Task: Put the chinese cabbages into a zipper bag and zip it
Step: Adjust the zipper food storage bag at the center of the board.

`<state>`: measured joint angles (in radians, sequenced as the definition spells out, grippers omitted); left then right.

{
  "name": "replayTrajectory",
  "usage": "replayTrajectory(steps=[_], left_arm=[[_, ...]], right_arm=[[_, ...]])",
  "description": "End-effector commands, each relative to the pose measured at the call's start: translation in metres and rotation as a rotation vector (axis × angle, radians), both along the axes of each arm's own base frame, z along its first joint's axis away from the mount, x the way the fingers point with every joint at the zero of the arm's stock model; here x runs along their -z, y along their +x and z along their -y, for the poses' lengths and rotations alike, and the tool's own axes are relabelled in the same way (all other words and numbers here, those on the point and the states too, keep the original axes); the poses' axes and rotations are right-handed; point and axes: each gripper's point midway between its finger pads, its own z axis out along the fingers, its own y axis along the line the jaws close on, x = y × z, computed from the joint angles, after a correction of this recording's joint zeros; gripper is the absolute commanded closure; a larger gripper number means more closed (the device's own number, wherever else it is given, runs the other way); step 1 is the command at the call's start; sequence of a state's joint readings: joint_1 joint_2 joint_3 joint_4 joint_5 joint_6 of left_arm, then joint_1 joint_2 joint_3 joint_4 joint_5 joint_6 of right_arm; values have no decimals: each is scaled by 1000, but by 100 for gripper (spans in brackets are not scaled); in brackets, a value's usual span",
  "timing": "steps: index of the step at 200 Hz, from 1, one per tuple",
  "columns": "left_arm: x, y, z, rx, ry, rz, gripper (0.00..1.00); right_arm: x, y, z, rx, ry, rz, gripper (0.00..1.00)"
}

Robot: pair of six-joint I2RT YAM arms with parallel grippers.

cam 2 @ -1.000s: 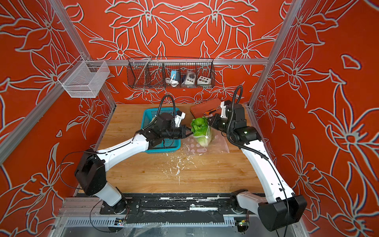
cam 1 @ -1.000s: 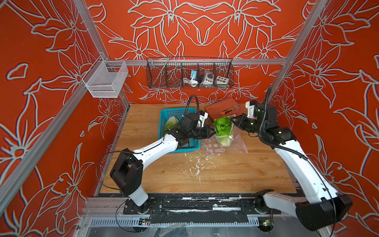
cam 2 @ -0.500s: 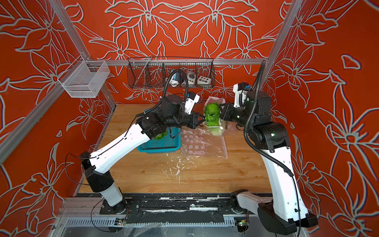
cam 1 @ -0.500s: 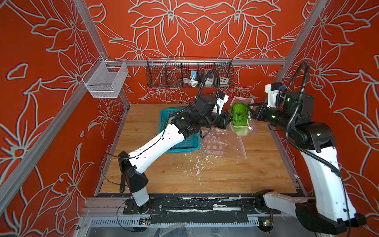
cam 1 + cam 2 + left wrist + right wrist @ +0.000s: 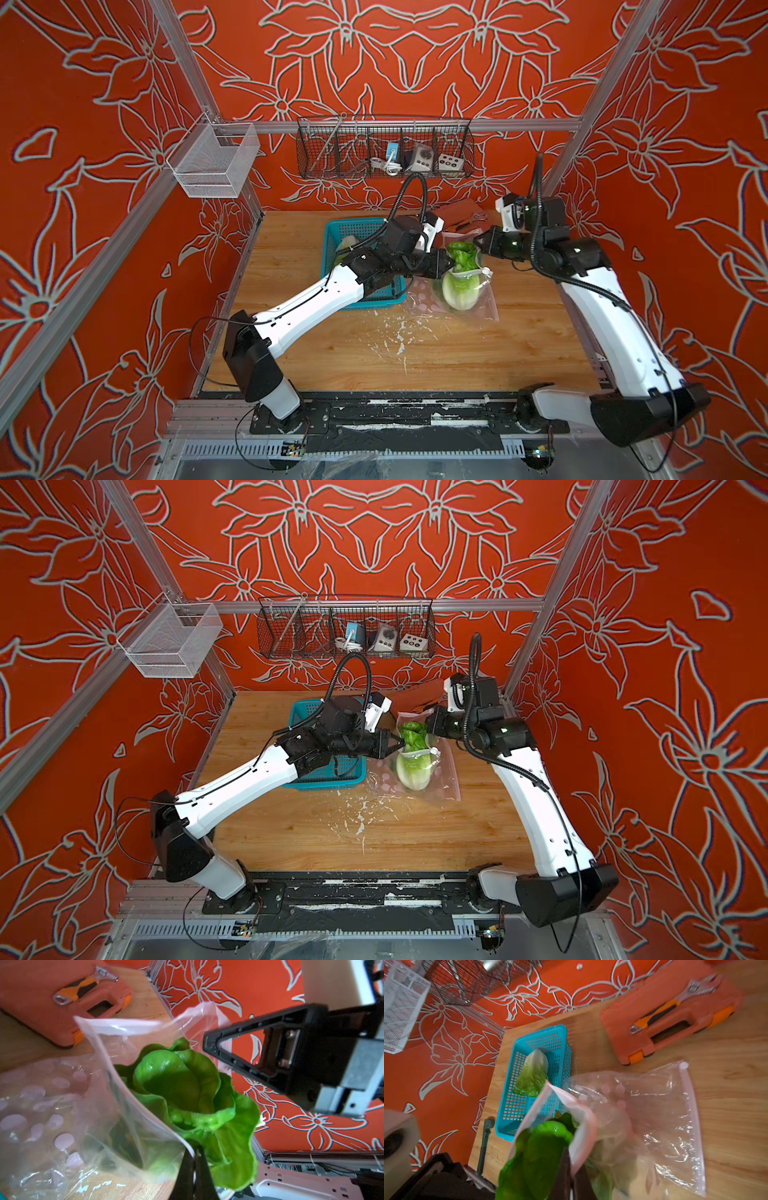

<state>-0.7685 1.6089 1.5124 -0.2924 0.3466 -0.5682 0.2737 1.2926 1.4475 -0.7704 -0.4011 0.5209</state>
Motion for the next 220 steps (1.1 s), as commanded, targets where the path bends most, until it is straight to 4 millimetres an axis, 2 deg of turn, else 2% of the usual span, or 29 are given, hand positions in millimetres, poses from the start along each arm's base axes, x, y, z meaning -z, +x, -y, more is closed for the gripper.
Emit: replayTrajectory(steps=[1, 12, 29, 45, 55, 76, 96, 121, 156, 173, 202, 220], left_arm=[[-6, 13, -4, -27, -68, 14, 100], [-4, 22, -21, -80, -72, 7, 100], [0, 34, -45, -149, -76, -1, 100], [-7, 35, -51, -153, -85, 10, 100], [-9, 34, -50, -150, -89, 9, 100], [-10, 34, -48, -139, -91, 7, 100], [-16, 34, -47, -136, -102, 10, 100], [-21, 34, -48, -141, -107, 20, 100], [-17, 36, -47, -143, -104, 10, 100], [-17, 37, -45, -140, -110, 8, 100], [-17, 38, -44, -139, -108, 5, 100], [-21, 38, -42, -134, -123, 4, 100]], right_arm=[[-26, 1, -22, -92, 124, 85, 94], [-32, -5, -28, -144, 142, 97, 81], [-42, -18, -31, -198, 143, 141, 52], [-50, -31, -28, -233, 111, 195, 19], [-48, -40, -27, -252, 70, 218, 2], [-30, -56, -26, -296, -93, 224, 1], [-5, -64, -16, -282, -266, 192, 1], [9, -79, -14, -250, -322, 198, 1], [17, -102, -26, -232, -286, 205, 1], [21, -101, -29, -219, -317, 212, 1], [-2, -100, -37, -219, -311, 287, 4], [11, -100, -49, -256, -363, 251, 6]])
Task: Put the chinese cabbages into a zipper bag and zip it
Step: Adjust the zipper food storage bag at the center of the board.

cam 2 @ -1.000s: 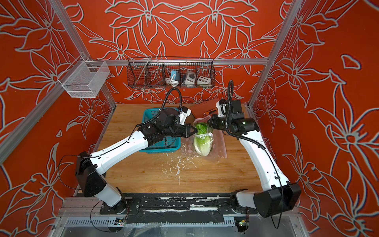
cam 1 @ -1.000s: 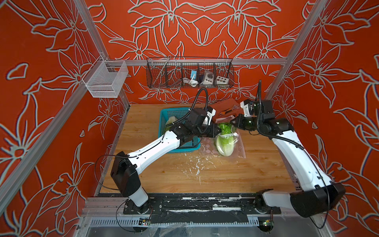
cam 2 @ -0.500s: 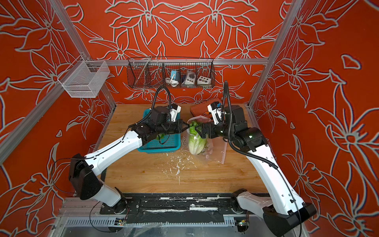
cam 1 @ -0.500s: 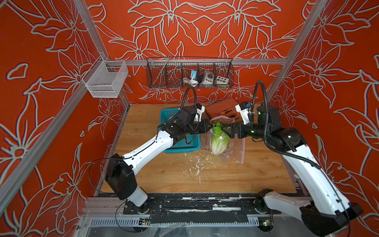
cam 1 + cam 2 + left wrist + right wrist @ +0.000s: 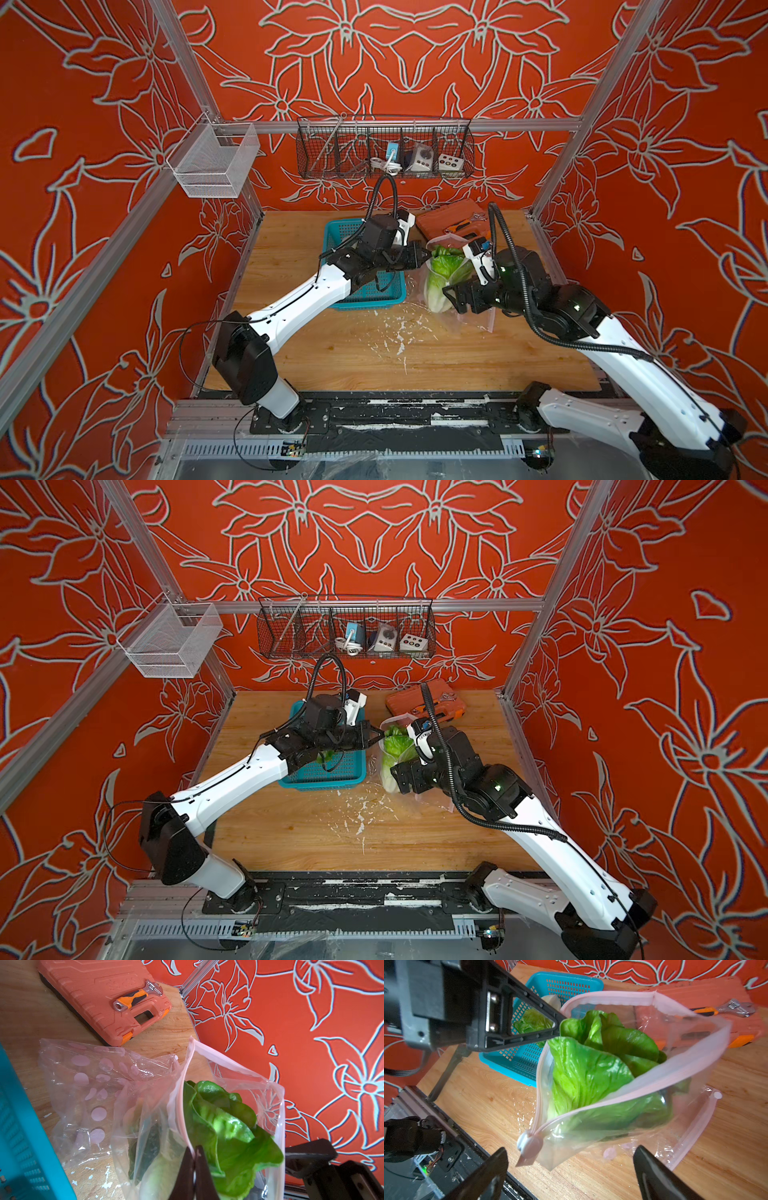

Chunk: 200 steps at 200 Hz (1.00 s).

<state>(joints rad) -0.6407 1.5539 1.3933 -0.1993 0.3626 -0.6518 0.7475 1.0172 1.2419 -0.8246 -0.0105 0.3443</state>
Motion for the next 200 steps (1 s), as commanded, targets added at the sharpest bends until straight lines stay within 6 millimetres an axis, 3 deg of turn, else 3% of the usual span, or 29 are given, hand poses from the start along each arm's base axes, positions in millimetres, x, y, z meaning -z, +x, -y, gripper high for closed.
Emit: replayTrajectory(steps=[1, 19, 53, 79, 88, 102, 155, 178, 200], left_arm=[[-31, 1, 5, 12, -62, 59, 100], [-35, 1, 6, 19, -78, 60, 100], [-41, -5, 5, 25, -98, 59, 100], [-52, -12, 2, 30, -120, 69, 100], [-55, -14, -1, 25, -120, 71, 100], [-60, -19, -6, 16, -120, 84, 100], [-92, -40, -23, 15, -165, 159, 100], [-99, -52, -29, 31, -183, 171, 100], [-120, -74, -37, 72, -222, 229, 99]], right_arm=[[-5, 9, -7, 27, -46, 32, 6], [12, 14, -13, 43, -128, 6, 10], [10, 30, -10, 125, -178, 84, 21], [4, 37, -14, 98, -217, 128, 53], [-2, 38, -14, 93, -220, 147, 77], [-11, 39, -15, 71, -220, 183, 100], [-57, 43, -13, -67, -351, 274, 100], [-63, 26, -26, -191, -302, 249, 100], [-83, 5, -30, -293, -209, 259, 100]])
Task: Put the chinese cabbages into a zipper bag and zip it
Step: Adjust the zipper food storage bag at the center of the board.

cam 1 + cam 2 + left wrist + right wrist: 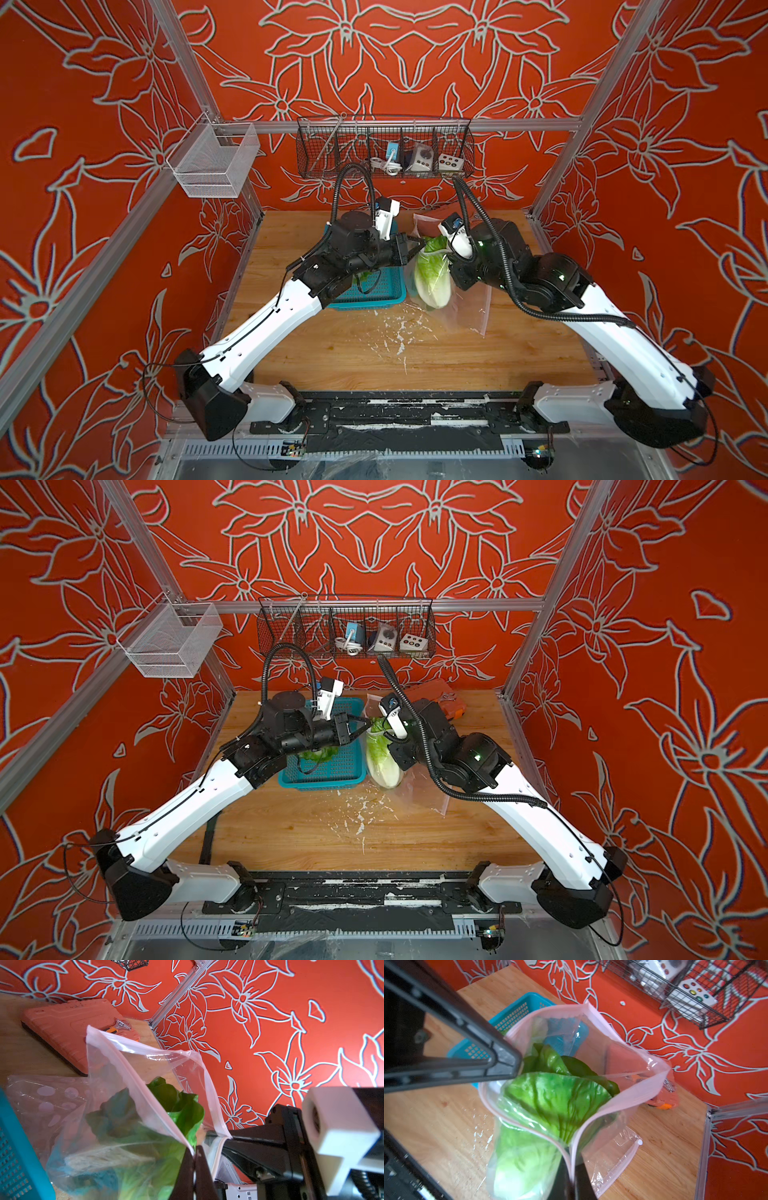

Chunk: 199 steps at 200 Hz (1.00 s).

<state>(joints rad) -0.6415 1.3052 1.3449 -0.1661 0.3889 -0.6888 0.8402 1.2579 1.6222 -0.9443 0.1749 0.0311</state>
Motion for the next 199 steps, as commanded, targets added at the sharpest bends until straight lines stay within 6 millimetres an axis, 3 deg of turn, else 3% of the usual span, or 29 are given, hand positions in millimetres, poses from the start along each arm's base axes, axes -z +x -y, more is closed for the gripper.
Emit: replayTrajectory(steps=[1, 13, 31, 45, 75, 115, 158, 199], left_arm=[[-28, -25, -7, 56, -55, 86, 98], [-41, -37, -14, 67, -74, 140, 85], [-49, -41, -23, 52, -62, 216, 52], [-50, -33, -30, 46, -48, 251, 40], [-38, 0, -56, 14, -23, 302, 38], [21, 35, -84, 37, -66, 300, 42], [63, 56, -59, 158, -187, 205, 36], [90, 39, -3, 307, -216, 187, 22]], right_arm=[[-21, -27, -3, -160, 44, -4, 100], [-27, -31, 0, -191, 79, 12, 100], [-18, -28, 5, -193, 129, 33, 100], [-4, -20, 3, -198, 186, 29, 100], [33, 21, 23, -38, 168, 8, 100], [51, 37, 38, 1, 54, 16, 100], [58, 31, 45, -15, 30, 31, 100], [54, 31, 42, -19, 62, 21, 100]])
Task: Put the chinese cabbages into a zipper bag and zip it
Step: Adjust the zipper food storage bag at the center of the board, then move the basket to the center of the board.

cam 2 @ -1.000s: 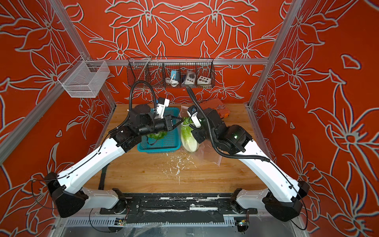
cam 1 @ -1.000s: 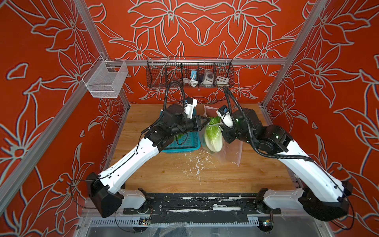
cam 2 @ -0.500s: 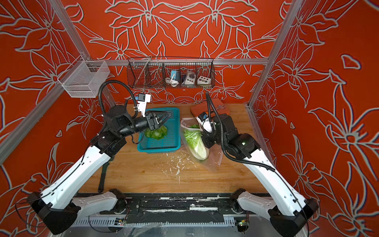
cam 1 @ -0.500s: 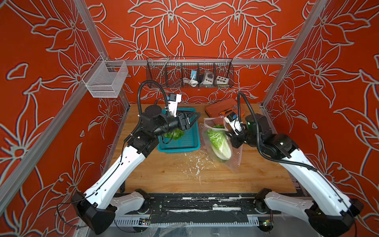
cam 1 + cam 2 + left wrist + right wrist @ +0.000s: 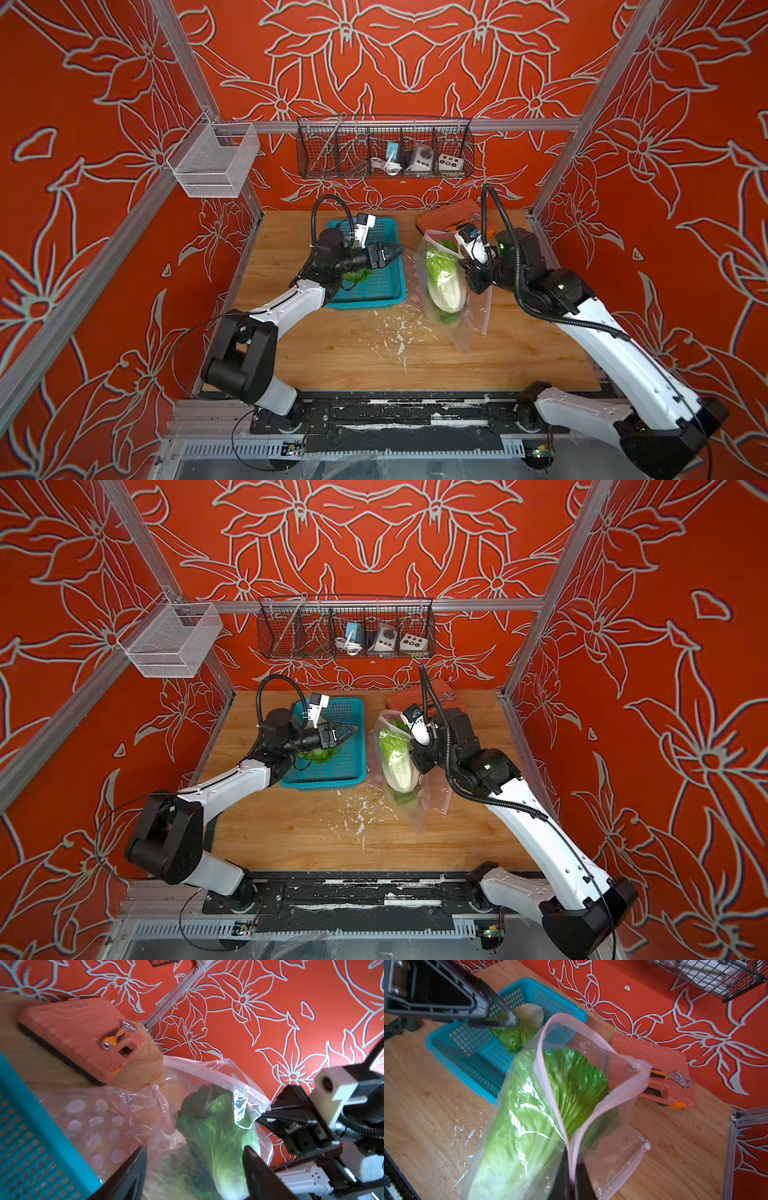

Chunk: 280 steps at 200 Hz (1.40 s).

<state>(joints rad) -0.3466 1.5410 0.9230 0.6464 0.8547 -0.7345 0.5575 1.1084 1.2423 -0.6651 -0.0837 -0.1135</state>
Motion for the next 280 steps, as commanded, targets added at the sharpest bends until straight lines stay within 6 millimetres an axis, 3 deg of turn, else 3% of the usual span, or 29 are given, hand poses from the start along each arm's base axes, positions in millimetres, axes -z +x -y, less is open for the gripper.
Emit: replayTrajectory(steps=[1, 21, 37, 53, 73, 92, 122, 163, 201, 228, 248, 263, 280], left_arm=[[-24, -27, 33, 141, -74, 127, 22], [-7, -34, 56, 189, -71, 82, 22], [-10, -44, 65, 231, -110, 47, 27], [-22, -60, 61, 253, -143, 43, 33], [-20, -87, 44, 232, -113, 34, 35], [18, -97, 24, 119, 28, -27, 33], [86, -85, 7, 5, 255, -162, 30], [148, -70, -21, -136, 465, -233, 33], [185, -62, -74, -301, 537, -357, 34], [186, -33, -125, -496, 594, -393, 34], [174, -17, -154, -601, 639, -382, 35], [147, -15, -149, -571, 632, -312, 35], [113, -29, -122, -476, 581, -233, 36]], right_arm=[[-6, 0, 0, -7, 12, 21, 100], [-15, -2, -13, -40, 98, -2, 100], [-29, -7, -33, -92, 217, -49, 100], [-46, -17, -53, -156, 347, -117, 100], [-68, -36, -72, -247, 476, -197, 100], [-82, -47, -79, -314, 535, -215, 100], [-80, -35, -80, -294, 509, -176, 100], [-80, -27, -91, -315, 533, -214, 100], [-80, -22, -97, -327, 530, -226, 100], [-81, -17, -101, -326, 528, -243, 100], [-79, -17, -101, -320, 519, -258, 100], [-78, -18, -98, -312, 505, -253, 100], [-75, -19, -95, -303, 491, -247, 100]])
